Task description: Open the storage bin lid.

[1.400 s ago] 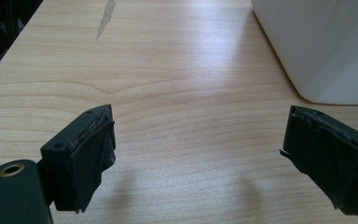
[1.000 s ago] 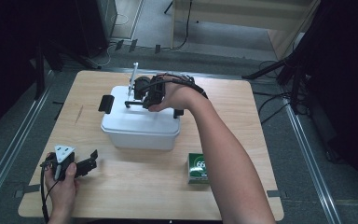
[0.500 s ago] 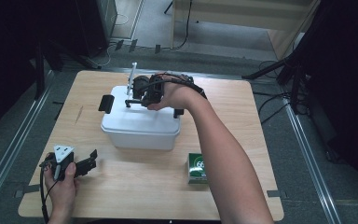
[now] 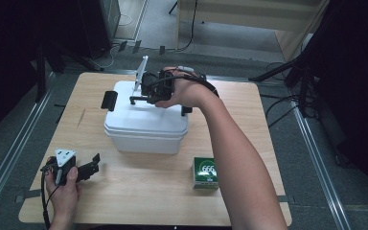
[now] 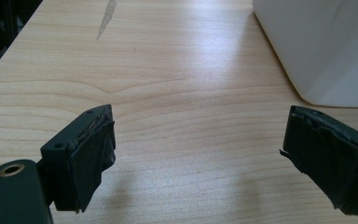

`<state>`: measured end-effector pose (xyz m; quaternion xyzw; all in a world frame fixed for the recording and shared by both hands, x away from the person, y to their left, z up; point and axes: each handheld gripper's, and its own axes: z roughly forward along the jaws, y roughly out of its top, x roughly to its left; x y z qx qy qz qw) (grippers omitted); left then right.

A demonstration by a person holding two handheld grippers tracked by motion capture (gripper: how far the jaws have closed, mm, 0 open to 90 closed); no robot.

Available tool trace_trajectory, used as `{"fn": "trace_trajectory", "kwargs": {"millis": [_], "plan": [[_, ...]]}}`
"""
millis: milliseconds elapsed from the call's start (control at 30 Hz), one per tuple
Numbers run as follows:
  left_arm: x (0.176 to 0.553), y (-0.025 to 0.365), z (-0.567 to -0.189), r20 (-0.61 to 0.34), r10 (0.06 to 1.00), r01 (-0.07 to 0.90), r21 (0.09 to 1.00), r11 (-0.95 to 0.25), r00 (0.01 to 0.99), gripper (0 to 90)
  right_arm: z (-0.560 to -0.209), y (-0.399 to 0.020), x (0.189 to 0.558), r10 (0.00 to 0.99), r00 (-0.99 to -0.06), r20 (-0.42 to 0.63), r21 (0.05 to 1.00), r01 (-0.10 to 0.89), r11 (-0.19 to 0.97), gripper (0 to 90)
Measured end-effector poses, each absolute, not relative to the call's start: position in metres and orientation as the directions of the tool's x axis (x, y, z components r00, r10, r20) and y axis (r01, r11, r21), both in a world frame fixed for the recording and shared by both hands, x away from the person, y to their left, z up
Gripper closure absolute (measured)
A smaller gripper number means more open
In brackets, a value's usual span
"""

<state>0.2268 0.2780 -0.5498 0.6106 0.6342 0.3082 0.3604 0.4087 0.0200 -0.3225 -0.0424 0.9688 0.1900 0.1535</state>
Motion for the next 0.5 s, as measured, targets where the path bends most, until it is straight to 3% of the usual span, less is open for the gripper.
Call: {"fn": "trace_trajectory", "kwargs": {"millis": [500], "plan": [[0.227, 0.278, -0.55, -0.077, 0.997, 0.556, 0.829, 0.061, 0.006, 9.7, -0.304, -0.006, 0.406, -0.01, -0.94, -0.34, 0.368, -0.143, 0.919, 85.5]]}}
